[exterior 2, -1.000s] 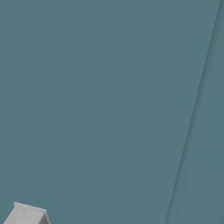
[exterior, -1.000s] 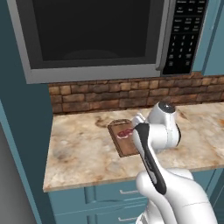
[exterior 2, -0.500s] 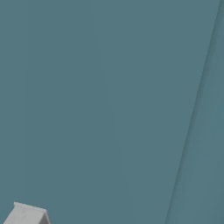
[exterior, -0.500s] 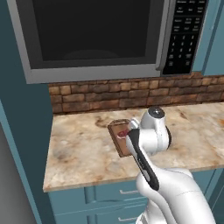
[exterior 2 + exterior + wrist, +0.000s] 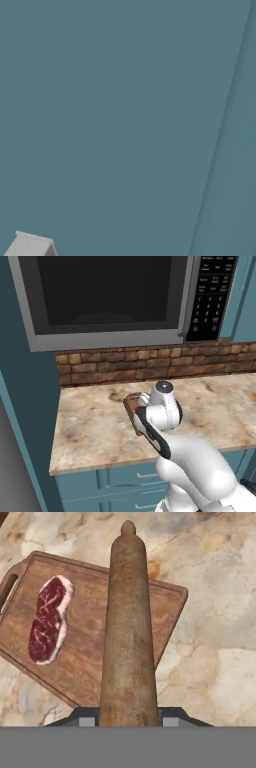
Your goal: Open the cabinet, retrieve the rolling pin, and place it next to the meat on the cutting board to prepare for tenderizing.
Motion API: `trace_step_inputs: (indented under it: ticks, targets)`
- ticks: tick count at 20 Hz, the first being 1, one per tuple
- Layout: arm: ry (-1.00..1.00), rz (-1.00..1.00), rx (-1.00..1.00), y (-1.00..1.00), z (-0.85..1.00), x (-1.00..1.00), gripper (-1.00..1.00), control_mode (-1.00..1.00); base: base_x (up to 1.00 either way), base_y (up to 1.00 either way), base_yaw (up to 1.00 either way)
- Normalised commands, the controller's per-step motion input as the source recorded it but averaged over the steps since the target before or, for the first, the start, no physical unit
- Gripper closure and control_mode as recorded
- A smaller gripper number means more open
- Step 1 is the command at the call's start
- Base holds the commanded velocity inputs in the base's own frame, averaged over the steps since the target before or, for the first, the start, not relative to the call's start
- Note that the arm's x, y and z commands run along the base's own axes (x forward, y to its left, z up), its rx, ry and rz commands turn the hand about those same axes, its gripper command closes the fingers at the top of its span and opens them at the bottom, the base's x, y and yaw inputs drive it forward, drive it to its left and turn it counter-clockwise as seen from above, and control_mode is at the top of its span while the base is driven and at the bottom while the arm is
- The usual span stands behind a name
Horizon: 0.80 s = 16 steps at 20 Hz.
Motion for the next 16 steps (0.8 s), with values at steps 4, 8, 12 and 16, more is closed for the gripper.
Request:
trace_step_inputs:
  ticks: [4, 8, 12, 16]
  targets:
    - [0.04, 0.0, -0.01, 0.02, -0.32, 0.29, 1.0, -1.0, 0.0, 0.0, 0.0]
    - [0.04, 0.0, 0.0, 0.0, -0.33, 0.19, 1.0, -1.0, 0.0, 0.0, 0.0]
    - [0.02, 0.0, 0.0, 0.0, -0.27, 0.26, 1.0, -1.0, 0.0, 0.0, 0.0]
    - [0.01, 0.0, 0.0, 0.0, -0.26, 0.27, 1.0, -1.0, 0.0, 0.0, 0.0]
